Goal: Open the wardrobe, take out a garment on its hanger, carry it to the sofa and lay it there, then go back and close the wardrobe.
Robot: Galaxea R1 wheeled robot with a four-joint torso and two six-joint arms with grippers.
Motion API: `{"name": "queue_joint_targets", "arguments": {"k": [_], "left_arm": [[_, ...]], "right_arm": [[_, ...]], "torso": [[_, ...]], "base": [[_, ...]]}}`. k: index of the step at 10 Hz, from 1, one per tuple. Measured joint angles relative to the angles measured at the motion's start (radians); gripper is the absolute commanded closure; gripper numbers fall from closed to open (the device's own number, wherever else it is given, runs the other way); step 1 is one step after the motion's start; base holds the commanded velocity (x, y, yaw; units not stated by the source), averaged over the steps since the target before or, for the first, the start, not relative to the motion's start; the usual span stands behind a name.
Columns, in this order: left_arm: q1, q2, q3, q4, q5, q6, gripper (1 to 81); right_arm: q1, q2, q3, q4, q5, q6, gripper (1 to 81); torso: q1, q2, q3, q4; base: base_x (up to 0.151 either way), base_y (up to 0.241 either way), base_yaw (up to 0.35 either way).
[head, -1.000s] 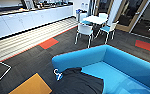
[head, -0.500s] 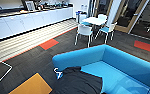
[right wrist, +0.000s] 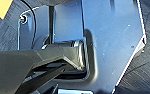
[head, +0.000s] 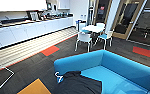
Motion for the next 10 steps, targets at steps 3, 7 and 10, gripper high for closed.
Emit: {"name": "queue_joint_targets", "arguments": {"k": [3,7,10], "left_arm": [[0.018,0.007,-0.016,0.001,0.002,0.000,1.0],[0.016,0.015,-0.020,0.003,0.003,0.000,1.0],[0.028,0.028,-0.062,0.003,0.003,0.001,1.0]], "right_arm": [[-0.005,-0.001,0.000,0.000,0.000,0.000,1.0],[-0.006,-0.001,0.000,0.000,-0.003,0.000,1.0],[-0.007,-0.001,0.000,0.000,-0.003,0.002,1.0]], "torso": [[0.000,-0.001,0.055,0.000],[0.000,-0.002,0.059,0.000],[0.000,-0.003,0.059,0.000]], "base": [[-0.078,0.000,0.000],[-0.078,0.000,0.000],[-0.078,0.000,0.000]]}}
